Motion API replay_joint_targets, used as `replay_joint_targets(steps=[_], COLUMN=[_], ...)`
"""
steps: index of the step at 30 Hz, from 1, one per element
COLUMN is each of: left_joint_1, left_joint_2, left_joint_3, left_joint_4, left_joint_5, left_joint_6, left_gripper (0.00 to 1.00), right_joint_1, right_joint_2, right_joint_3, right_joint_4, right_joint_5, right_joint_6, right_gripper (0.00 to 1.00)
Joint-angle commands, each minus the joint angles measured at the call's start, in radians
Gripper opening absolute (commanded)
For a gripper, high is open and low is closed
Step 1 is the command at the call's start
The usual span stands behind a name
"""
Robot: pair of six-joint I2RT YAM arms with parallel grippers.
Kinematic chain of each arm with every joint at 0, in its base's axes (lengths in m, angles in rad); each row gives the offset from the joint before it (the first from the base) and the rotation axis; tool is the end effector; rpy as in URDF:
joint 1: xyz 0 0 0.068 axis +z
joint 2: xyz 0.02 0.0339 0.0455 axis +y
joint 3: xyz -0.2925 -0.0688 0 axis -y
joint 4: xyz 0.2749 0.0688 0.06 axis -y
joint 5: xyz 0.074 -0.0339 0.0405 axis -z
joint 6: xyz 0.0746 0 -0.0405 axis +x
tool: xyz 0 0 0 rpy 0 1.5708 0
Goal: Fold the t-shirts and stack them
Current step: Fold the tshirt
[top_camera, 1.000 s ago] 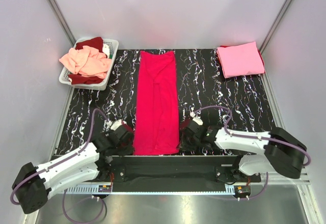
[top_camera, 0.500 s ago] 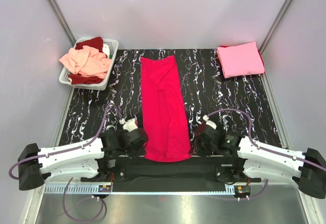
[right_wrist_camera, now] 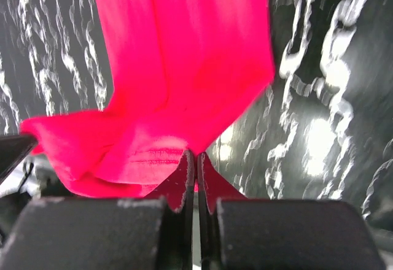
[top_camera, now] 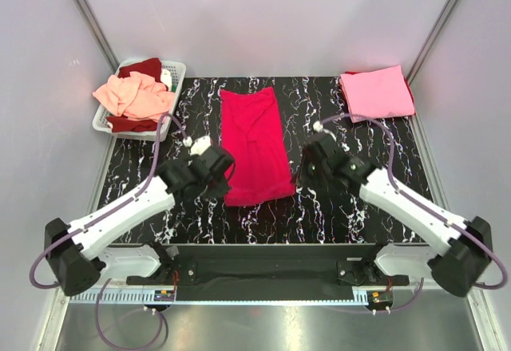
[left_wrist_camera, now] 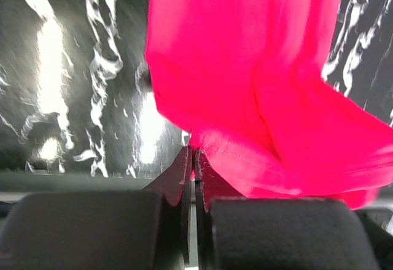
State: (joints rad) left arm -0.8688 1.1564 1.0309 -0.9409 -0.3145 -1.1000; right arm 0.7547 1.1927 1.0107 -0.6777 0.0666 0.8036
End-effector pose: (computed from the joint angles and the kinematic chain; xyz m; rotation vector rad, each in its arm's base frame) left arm 0.1807 -0.1779 0.2795 -0.4034 2.5576 -0.3283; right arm 0.2147 0.1951 0.2821 0.0930 2.5241 0.5991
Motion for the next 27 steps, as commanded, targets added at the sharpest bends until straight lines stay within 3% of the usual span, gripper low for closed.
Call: replay_joint_targets(steps=[1, 9, 19, 27], left_joint_1=[0.095, 0.220, 0.340, 0.409], left_joint_2=[0.077, 0.281, 0.488, 0.578], left_joint_3=[0.144, 0.369, 0.492, 0.512], left_joint_4=[0.019, 0.022, 0.044, 0.083], left_joint_5=[0.008, 0.026, 0.080, 0.117], left_joint_6=[0.169, 0.287, 0.382, 0.416], left_gripper=[0.00, 0.00, 0.00, 0.00], right_joint_1=[-0.090, -0.224, -0.318, -0.339], right_joint_2=[0.091, 0.390, 0.649, 0.783], right_joint_3=[0.159, 0.420, 0.647, 0.707], right_joint_4=[-0.017, -0.011, -0.033, -0.023], right_joint_5=[-0.036, -0.171, -0.293, -0.335], right_joint_6=[-0.185, -0.297, -0.339, -0.345], right_gripper=[0.00, 0.00, 0.00, 0.00])
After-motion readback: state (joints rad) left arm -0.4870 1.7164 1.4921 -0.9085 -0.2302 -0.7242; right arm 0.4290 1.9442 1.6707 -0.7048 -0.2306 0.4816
